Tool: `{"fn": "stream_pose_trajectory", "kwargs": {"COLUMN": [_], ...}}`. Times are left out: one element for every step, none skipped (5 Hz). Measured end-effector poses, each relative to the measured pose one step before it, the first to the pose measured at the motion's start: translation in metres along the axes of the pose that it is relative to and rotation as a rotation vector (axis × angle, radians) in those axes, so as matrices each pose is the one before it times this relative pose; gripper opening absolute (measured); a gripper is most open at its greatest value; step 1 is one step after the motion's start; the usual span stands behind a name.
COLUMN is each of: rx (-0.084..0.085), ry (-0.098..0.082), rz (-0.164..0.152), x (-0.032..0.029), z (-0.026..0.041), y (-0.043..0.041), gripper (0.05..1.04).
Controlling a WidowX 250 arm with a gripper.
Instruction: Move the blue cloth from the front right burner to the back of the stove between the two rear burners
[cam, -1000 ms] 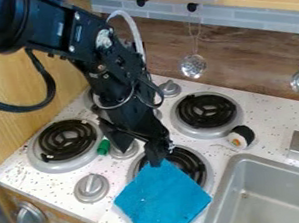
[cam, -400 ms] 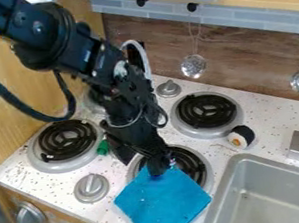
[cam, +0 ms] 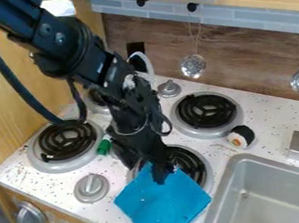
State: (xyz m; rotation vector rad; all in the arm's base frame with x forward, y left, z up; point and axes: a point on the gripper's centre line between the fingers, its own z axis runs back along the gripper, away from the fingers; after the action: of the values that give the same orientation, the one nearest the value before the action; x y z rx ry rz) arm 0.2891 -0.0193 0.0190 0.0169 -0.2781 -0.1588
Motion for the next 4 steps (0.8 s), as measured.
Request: {"fn": "stream_pose_trajectory", "kwargs": {"rx": [-0.0237,-0.0172,-0.0010,0.0065], "ry": [0.0057,-0.0023,0.0076,0.0259], "rz": [-0.0086,-0.0175,0.0018,-0.0078], "x": [-0.00105,-0.00022,-0.00309,-0.00510], "z": [-0.00306,-0.00520,-0.00313,-0.00857], "y": [-0.00381,-0.00313,-0.00030,0.00038], "gripper": [0.993,0.993,0.993,0.993]}}
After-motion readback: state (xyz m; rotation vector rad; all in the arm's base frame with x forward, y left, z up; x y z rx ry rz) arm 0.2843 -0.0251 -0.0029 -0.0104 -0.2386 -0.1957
